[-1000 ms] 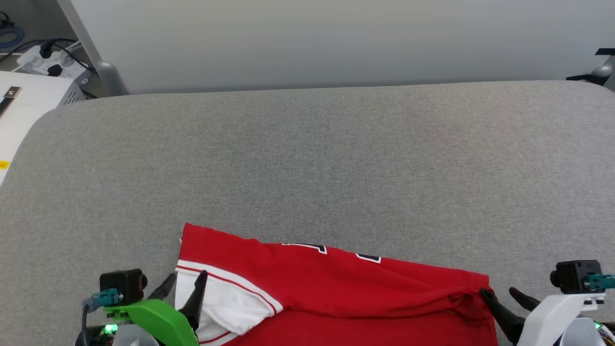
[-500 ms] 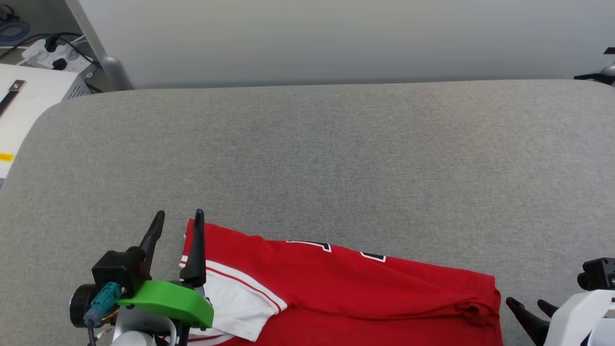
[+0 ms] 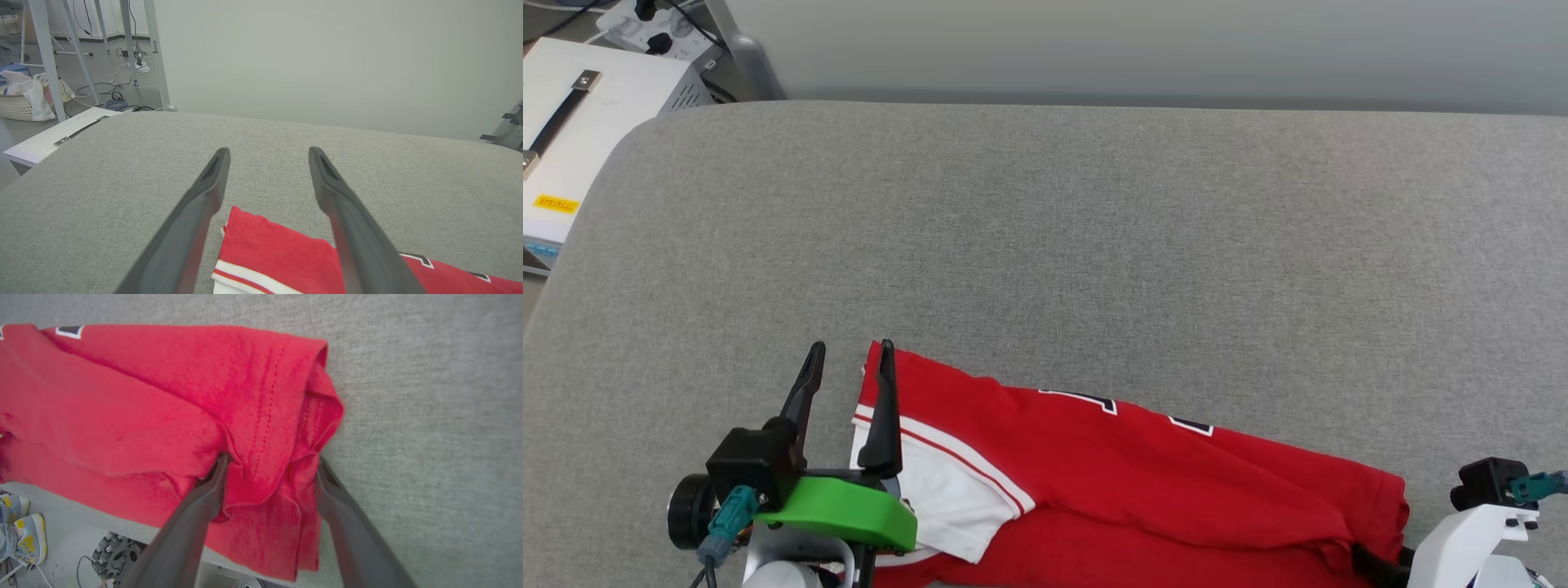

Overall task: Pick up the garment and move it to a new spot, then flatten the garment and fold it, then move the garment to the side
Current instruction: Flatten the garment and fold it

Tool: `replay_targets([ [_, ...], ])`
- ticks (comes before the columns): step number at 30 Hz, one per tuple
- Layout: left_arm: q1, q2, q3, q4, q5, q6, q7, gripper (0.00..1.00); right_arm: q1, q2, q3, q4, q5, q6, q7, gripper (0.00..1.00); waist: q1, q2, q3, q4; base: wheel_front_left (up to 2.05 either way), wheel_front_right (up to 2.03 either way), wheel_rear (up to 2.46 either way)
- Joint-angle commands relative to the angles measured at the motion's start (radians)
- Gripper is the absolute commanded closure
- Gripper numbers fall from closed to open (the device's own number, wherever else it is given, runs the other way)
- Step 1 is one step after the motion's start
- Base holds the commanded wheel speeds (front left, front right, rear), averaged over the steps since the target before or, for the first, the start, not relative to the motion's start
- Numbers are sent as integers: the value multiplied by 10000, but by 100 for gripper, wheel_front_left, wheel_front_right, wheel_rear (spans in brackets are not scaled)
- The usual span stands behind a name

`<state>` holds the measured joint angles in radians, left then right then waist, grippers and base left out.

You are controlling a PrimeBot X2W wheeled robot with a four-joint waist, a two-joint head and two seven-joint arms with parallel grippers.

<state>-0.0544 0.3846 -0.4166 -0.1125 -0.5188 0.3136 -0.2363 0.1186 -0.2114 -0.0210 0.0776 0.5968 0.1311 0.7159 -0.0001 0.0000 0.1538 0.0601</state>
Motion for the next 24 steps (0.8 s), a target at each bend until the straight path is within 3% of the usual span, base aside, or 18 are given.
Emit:
replay_targets([
  [1, -187, -24, -6, -3, 111, 43, -28, 0, -74, 199, 349, 402, 152, -4, 124, 8, 1, 0, 91, 29, 0, 0, 0],
  [2, -194, -29, -15, 30, 102, 39, -21, 0, -105, 205, 446, 479, 190, -4, 134, 49, 1, 0, 101, 22, 0, 0, 0],
  [3, -208, -35, -22, 65, 98, 34, -24, 0, -154, 208, 546, 551, 231, -4, 113, 81, 1, 0, 100, 9, 0, 0, 0],
  [4, -218, -34, -25, 91, 99, 29, -27, 0, -193, 207, 604, 602, 262, -4, 97, 100, 1, 0, 90, -5, 0, 0, 0],
  [14, -46, 183, 81, 249, 82, 186, 85, 0, -694, -292, 623, 463, 483, -4, -70, 100, 1, 0, -534, -288, 0, 0, 0],
  [24, 318, 322, 95, 139, 39, 411, 266, 0, -1251, -1216, -714, 721, 506, -4, 399, 100, 1, 0, -953, -521, 0, 0, 0],
])
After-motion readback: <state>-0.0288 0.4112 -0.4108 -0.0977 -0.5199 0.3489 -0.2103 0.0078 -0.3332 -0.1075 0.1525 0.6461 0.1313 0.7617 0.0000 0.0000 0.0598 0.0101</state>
